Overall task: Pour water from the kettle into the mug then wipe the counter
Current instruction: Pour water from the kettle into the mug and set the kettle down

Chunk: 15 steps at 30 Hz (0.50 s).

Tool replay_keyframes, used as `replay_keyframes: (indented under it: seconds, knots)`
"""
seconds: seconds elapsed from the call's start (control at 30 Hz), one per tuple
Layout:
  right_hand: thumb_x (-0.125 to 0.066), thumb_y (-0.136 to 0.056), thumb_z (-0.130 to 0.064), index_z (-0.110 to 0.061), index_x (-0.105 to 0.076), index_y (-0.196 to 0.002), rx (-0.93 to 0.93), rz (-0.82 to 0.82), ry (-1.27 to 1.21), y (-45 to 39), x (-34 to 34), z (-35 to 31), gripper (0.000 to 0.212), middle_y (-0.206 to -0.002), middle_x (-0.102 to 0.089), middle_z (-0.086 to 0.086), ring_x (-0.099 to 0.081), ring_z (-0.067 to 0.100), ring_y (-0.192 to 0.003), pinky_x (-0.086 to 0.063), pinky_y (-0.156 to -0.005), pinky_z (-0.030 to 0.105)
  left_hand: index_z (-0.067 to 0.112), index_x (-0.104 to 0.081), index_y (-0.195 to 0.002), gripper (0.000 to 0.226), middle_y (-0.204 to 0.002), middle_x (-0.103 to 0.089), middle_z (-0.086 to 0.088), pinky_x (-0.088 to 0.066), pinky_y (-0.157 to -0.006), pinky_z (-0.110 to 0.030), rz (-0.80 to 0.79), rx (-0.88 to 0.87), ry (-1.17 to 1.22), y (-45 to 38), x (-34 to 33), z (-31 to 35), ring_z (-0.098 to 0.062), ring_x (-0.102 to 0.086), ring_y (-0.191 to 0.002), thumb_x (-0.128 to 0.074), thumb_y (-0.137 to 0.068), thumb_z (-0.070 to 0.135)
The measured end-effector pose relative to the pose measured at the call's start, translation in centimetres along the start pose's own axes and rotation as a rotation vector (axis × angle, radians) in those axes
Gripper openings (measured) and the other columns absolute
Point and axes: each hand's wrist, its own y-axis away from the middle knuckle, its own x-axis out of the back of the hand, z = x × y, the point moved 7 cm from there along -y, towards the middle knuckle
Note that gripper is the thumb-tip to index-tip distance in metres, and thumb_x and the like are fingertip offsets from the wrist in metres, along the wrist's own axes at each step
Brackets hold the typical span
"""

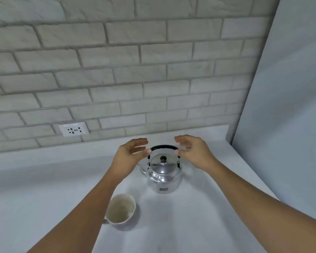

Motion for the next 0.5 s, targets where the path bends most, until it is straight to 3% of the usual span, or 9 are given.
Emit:
replay_keyframes:
  seconds: [0.07, 0.2, 0.3, 0.4, 0.5]
  knots:
    - [-0.086, -0.076, -0.014, -0.024, -0.068, -0.128, -0.025, -0.021, 0.012, -0.6, -0.8, 1.1, 0.057, -0.127, -0.069, -0.008, -0.062, 0.012, -0.117, -0.047, -0.106, 0.034, 0.025, -0.072, -0.126, 0.050, -0.126, -0.075, 0.014, -0.055, -0.093, -0.020, -0.017, 0.028, -0.033, -0.9, -0.7, -1.1, -0.005, -0.069, -0.118, -0.090, -0.080, 0.021]
    - [-0.087, -0.074, -0.020, -0.025, -0.063, -0.136, -0.049, -0.047, 0.045, -1.4, -2.5, 2.9, 0.067, -0.134, -0.065, -0.007, -0.059, 0.013, -0.122, -0.046, -0.107, 0.032, 0.015, -0.068, -0.133, 0.062, -0.132, -0.071, 0.006, -0.054, -0.106, -0.035, -0.033, 0.078, -0.104, -2.3, -1.9, -4.0, -0.012, -0.066, -0.122, -0.091, -0.077, 0.009]
    - [-0.086, -0.076, -0.023, -0.026, -0.062, -0.135, -0.037, -0.064, 0.037, -2.4, -3.3, 3.2, 0.064, -0.132, -0.066, -0.005, -0.062, 0.013, -0.116, -0.047, -0.103, 0.028, 0.018, -0.065, -0.137, 0.066, -0.131, -0.071, 0.008, -0.058, -0.095, -0.026, -0.027, 0.096, -0.149, -3.4, -2.2, -4.8, -0.009, -0.069, -0.116, -0.090, -0.076, 0.009]
    - [-0.083, -0.080, -0.028, -0.024, -0.065, -0.132, -0.017, -0.081, 0.034, -3.1, -4.1, 2.9, 0.055, -0.122, -0.070, -0.005, -0.066, 0.011, -0.107, -0.049, -0.096, 0.024, 0.021, -0.065, -0.137, 0.061, -0.123, -0.072, 0.012, -0.052, -0.081, -0.011, -0.027, 0.085, -0.238, -4.3, -2.2, -5.1, -0.007, -0.071, -0.108, -0.087, -0.081, 0.012]
    - [-0.080, -0.084, -0.033, -0.022, -0.069, -0.128, -0.012, -0.075, 0.038, -3.8, -4.3, 2.8, 0.047, -0.119, -0.070, -0.007, -0.064, 0.008, -0.107, -0.044, -0.092, 0.015, 0.021, -0.072, -0.130, 0.044, -0.113, -0.077, 0.008, -0.053, -0.093, -0.017, 0.018, 0.065, -0.305, -4.7, -2.1, -5.0, -0.006, -0.072, -0.102, -0.081, -0.087, 0.013]
